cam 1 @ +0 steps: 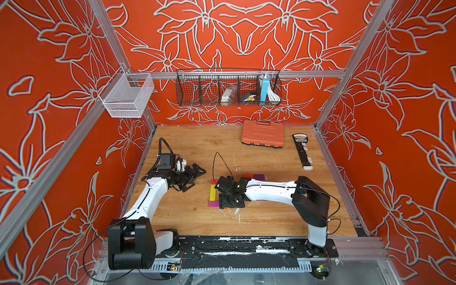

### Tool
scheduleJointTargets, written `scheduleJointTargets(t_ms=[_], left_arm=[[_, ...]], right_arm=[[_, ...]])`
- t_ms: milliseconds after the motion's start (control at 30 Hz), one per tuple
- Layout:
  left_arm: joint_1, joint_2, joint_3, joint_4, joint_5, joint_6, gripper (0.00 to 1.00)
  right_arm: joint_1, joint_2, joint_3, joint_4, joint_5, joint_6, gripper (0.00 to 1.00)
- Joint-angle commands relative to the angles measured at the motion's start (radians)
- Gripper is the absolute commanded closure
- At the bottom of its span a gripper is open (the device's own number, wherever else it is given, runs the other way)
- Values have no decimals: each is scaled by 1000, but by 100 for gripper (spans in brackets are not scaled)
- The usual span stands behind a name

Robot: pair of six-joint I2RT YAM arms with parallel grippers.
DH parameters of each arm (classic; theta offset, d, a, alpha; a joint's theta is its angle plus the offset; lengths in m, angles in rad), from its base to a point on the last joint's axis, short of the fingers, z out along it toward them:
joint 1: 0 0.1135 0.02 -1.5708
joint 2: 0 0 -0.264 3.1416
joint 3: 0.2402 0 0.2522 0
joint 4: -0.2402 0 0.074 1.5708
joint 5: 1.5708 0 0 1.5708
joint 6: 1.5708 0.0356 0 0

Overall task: Assemble the letter c with building blocks
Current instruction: Assemble the building block at the center of the board.

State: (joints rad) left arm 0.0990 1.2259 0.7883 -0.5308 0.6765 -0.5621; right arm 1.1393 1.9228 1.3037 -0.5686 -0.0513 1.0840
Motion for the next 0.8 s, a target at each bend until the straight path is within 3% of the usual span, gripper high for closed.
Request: scheduleJointTargets(t_ms=[0, 367, 767], left_arm=[[7, -11, -9, 3, 15, 12, 2], [6, -9, -9, 6, 21, 8, 2], [5, -5, -14, 11, 35, 7, 2]], right_arm=[[5, -25, -21, 19, -15, 18, 22], [5, -67, -61, 33, -1, 13, 20], [20, -155, -105, -78, 90, -262, 16]])
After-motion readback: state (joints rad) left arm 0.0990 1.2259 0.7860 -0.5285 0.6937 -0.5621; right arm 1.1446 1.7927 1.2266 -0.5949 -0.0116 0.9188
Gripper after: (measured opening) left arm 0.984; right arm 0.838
